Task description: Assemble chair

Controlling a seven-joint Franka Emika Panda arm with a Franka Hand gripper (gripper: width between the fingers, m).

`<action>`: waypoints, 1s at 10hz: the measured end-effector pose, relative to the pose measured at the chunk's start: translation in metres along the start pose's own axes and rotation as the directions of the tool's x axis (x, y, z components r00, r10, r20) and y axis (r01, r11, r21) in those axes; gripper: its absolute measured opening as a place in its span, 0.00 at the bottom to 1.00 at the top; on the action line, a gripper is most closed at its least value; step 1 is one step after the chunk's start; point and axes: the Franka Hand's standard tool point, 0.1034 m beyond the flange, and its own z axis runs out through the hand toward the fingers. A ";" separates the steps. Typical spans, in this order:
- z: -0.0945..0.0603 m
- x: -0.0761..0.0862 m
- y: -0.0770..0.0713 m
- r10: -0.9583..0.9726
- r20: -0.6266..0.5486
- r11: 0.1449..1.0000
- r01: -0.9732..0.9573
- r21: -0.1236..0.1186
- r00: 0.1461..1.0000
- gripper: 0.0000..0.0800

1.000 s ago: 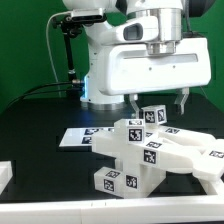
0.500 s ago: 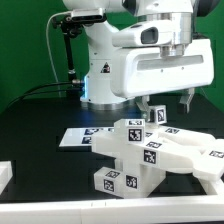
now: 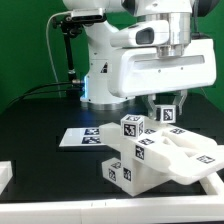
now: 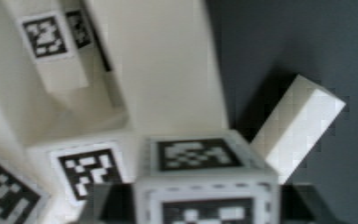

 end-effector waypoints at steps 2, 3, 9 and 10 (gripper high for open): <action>0.000 0.000 0.000 0.108 0.000 0.994 -0.108 0.000 0.994 0.34; 0.000 0.000 0.001 0.203 0.000 0.979 -0.203 -0.001 0.979 0.34; 0.001 0.004 0.000 0.868 0.023 0.496 -0.868 0.038 0.497 0.34; 0.001 0.005 -0.003 0.907 0.029 0.419 -0.907 0.043 0.420 0.34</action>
Offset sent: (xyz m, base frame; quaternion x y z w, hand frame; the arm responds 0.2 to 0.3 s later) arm 0.0147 -0.0223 0.0008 -0.0498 -0.0130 0.2508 0.9667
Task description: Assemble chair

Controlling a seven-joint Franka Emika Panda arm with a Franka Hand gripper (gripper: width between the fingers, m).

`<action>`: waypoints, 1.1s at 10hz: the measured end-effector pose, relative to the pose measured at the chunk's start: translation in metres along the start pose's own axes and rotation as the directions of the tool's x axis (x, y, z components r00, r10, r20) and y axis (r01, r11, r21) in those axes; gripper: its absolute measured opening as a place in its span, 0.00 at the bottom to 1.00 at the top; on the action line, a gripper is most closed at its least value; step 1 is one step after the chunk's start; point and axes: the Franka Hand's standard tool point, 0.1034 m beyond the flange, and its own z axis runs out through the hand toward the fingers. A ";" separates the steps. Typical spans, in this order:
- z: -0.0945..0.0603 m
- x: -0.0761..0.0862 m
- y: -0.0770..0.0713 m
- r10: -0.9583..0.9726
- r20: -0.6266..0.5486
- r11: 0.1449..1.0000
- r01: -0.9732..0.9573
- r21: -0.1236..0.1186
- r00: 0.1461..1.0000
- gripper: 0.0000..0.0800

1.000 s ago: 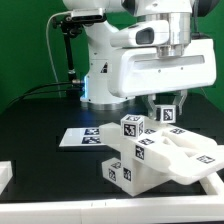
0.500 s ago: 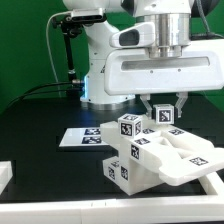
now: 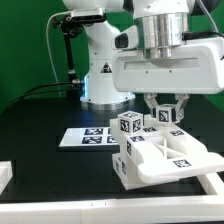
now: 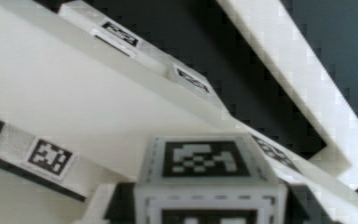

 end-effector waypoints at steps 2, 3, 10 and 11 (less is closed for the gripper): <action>0.000 -0.001 -0.003 0.090 -0.010 0.996 -0.090 0.022 0.996 0.34; 0.000 -0.001 -0.002 0.066 -0.010 0.998 -0.066 0.021 0.998 0.34; 0.003 -0.009 -0.005 -0.601 -0.007 0.799 0.601 -0.003 0.799 0.81; 0.003 -0.009 -0.005 -0.667 -0.007 0.745 0.667 -0.004 0.745 0.81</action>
Offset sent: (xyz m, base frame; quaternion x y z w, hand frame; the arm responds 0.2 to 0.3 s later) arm 0.0000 0.0000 0.0000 0.0000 0.0000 -0.0650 0.9979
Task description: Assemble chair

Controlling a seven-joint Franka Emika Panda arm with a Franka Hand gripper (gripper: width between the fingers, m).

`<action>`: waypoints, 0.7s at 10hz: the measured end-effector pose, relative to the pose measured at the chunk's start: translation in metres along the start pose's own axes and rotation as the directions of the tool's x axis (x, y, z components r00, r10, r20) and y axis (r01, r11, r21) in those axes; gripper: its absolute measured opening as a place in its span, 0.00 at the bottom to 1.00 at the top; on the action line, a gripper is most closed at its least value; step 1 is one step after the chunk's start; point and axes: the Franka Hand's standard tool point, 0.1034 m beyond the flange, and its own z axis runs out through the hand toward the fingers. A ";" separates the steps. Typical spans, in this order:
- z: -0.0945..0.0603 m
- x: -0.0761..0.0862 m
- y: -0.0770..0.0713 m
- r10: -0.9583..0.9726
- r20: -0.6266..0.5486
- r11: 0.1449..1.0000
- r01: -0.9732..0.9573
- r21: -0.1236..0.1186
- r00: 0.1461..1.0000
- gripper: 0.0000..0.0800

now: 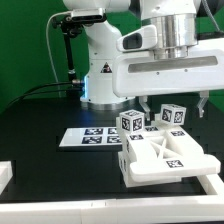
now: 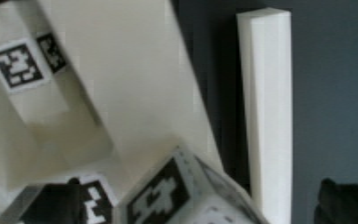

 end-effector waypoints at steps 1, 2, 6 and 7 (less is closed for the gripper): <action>-0.001 0.001 0.003 -0.161 0.012 0.987 0.161 -0.012 0.987 0.81; -0.003 0.004 0.004 -0.286 0.014 0.958 0.286 -0.020 0.958 0.81; -0.002 0.004 0.004 -0.201 0.012 0.979 0.201 -0.017 0.979 0.53; -0.002 0.004 0.004 -0.127 0.011 0.992 0.128 -0.017 0.992 0.34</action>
Offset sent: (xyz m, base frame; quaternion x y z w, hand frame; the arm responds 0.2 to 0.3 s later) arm 0.0000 0.0000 0.0000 0.0000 0.0000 0.0650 0.9979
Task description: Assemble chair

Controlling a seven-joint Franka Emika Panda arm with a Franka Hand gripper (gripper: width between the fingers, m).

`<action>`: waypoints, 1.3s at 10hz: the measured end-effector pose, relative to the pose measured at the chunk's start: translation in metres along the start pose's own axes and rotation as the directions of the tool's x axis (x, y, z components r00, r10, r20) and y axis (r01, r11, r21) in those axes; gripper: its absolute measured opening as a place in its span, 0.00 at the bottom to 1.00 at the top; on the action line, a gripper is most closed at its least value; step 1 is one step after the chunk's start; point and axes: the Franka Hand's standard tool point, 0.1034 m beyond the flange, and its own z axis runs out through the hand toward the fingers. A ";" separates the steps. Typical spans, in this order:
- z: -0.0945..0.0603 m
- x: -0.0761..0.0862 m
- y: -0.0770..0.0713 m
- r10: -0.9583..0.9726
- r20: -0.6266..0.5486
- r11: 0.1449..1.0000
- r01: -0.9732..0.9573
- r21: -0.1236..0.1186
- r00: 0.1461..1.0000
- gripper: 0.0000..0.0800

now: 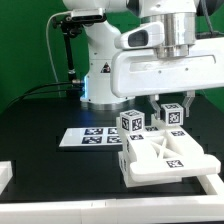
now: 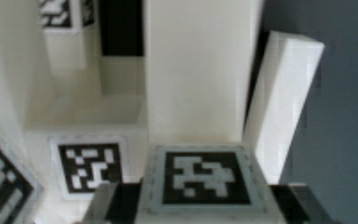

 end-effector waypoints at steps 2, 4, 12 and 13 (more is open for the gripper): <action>0.000 0.000 0.000 0.141 0.000 0.990 -0.141 0.003 0.990 0.34; 0.000 0.001 0.003 0.331 0.003 0.943 -0.331 0.017 0.944 0.34; 0.000 0.002 -0.004 0.757 0.024 0.652 -0.758 0.031 0.653 0.45; 0.002 0.001 -0.006 0.734 0.025 0.678 -0.735 0.028 0.679 0.62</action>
Offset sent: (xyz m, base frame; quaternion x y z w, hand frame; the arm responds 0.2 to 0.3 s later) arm 0.0011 -0.0137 0.0029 0.0065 0.0022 0.2272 0.9738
